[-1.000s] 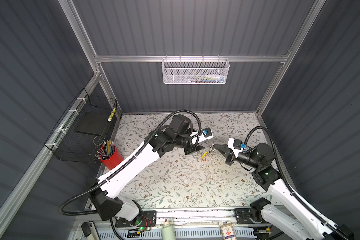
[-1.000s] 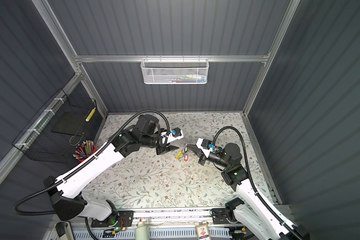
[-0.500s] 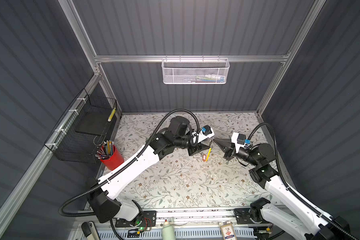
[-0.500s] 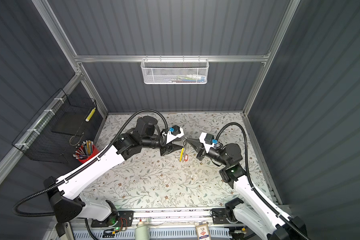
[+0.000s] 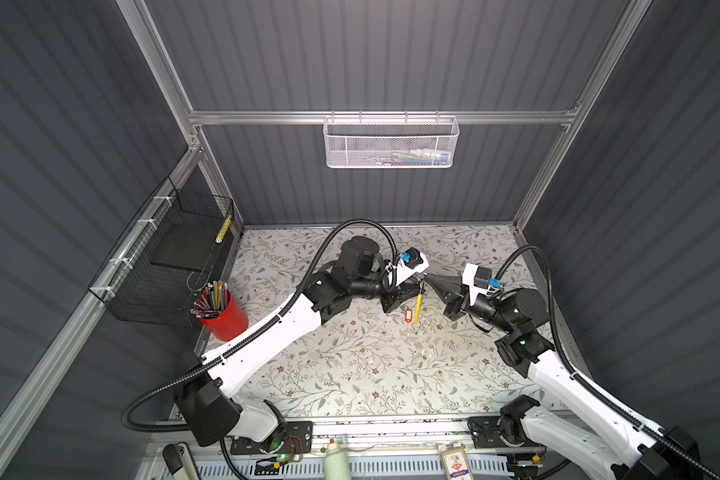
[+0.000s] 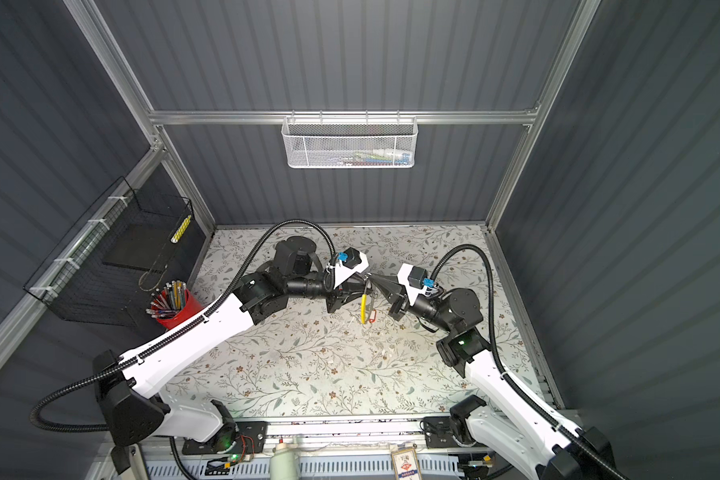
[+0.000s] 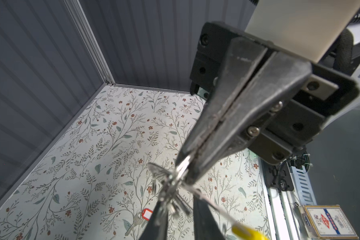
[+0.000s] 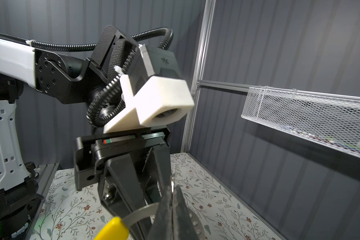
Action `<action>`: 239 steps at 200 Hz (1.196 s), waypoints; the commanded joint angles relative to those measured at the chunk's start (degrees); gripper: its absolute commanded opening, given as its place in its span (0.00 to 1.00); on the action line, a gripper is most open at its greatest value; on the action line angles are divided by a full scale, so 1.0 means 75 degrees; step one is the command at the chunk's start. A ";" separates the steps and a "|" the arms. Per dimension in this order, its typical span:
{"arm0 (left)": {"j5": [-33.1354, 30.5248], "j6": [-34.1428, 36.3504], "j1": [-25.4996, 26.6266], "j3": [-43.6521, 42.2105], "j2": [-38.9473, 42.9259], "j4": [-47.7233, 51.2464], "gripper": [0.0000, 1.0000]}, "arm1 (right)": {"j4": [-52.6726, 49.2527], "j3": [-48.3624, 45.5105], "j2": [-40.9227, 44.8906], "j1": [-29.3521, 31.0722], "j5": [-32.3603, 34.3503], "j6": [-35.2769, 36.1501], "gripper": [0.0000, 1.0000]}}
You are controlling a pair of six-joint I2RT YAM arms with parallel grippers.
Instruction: Put the keys on the keyring
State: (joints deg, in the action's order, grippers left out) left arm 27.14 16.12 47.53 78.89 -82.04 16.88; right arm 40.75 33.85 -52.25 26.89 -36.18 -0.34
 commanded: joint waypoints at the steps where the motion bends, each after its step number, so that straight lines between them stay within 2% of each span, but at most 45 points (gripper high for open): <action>1: -0.0194 -0.0140 -0.0023 -0.0042 0.0049 -0.0294 0.13 | 0.0499 0.0016 0.0006 0.0077 0.0396 -0.0230 0.00; 28: -0.0449 -0.0065 0.0048 -0.0219 0.0166 -0.0432 0.00 | 0.0822 -0.0074 -0.0038 0.0142 0.0969 -0.0541 0.00; 114: -0.2004 0.0587 0.0791 -0.0290 0.0105 -0.0586 0.00 | 0.0846 -0.0088 -0.0100 0.0739 0.3138 -0.0599 0.00; 160: -0.2096 0.0555 0.1016 -0.0303 0.0028 -0.0799 0.00 | 0.0884 -0.0129 -0.0193 0.0851 0.3299 -0.0509 0.00; 174: -0.2287 0.0532 0.1017 -0.0334 0.0118 -0.0867 0.26 | 0.0918 -0.0193 -0.0173 0.0844 0.3065 -0.0401 0.00; 190: -0.2760 0.0702 0.1001 -0.0460 0.0440 -0.0859 0.38 | 0.0912 -0.0257 -0.0103 0.0833 0.2762 -0.0238 0.00; 210: -0.2742 0.1017 0.0690 -0.0872 0.1008 -0.0885 0.44 | 0.0808 -0.0289 -0.0030 0.0680 0.2383 -0.0272 0.00; 217: -0.2295 0.0968 0.0399 -0.1050 0.1221 -0.0951 0.45 | 0.0818 -0.0288 -0.0020 0.0620 0.2341 -0.0307 0.00; 220: -0.2058 0.0915 0.0230 -0.1121 0.1311 -0.1000 0.45 | 0.0832 -0.0293 -0.0027 0.0612 0.1989 -0.0309 0.00; 239: -0.0789 0.0696 -0.0623 -0.1311 0.1601 -0.1130 0.46 | 0.0854 -0.0204 -0.0095 0.0499 0.1204 -0.0320 0.00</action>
State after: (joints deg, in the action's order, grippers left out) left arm 11.33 21.63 49.54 70.41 -73.78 10.24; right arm 44.60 32.01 -53.30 31.48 -19.20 -3.36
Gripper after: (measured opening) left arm 0.460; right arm 0.047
